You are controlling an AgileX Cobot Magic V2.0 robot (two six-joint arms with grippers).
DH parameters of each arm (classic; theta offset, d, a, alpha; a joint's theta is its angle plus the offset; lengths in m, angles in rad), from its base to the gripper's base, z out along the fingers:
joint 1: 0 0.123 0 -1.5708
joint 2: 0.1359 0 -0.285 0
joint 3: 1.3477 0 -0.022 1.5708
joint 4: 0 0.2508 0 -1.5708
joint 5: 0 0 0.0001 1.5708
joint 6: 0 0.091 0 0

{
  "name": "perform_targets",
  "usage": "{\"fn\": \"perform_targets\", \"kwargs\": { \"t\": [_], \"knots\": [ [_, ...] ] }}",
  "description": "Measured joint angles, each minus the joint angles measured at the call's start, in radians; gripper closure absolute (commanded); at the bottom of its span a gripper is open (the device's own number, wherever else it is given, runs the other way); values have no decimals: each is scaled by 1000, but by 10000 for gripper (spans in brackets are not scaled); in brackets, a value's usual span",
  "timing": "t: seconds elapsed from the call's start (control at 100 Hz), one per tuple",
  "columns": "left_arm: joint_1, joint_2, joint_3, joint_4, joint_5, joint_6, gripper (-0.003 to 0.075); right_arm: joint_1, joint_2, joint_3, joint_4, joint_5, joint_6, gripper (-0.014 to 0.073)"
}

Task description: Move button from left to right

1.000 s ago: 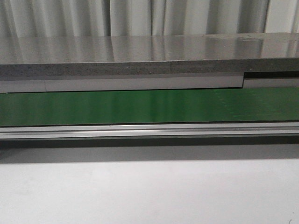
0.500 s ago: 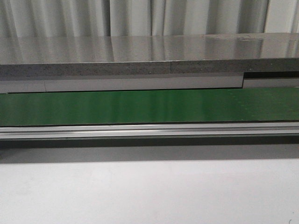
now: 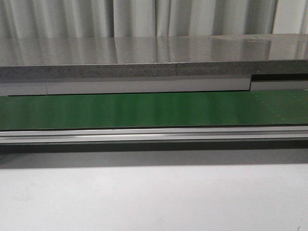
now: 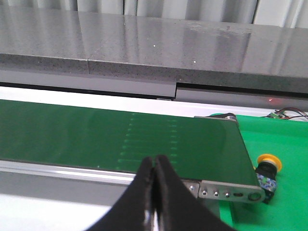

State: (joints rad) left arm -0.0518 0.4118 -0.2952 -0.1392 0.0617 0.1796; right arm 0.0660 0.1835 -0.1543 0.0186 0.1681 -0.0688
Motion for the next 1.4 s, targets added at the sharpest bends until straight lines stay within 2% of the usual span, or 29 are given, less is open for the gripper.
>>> {"fn": "perform_targets", "kwargs": {
  "t": [0.44,1.4],
  "knots": [
    [0,0,0,0,0,0,741,-19,-189,179,-2,-2,54,661],
    [0,0,0,0,0,0,741,-19,-193,182,-4,14,58,661]
  ]
}}
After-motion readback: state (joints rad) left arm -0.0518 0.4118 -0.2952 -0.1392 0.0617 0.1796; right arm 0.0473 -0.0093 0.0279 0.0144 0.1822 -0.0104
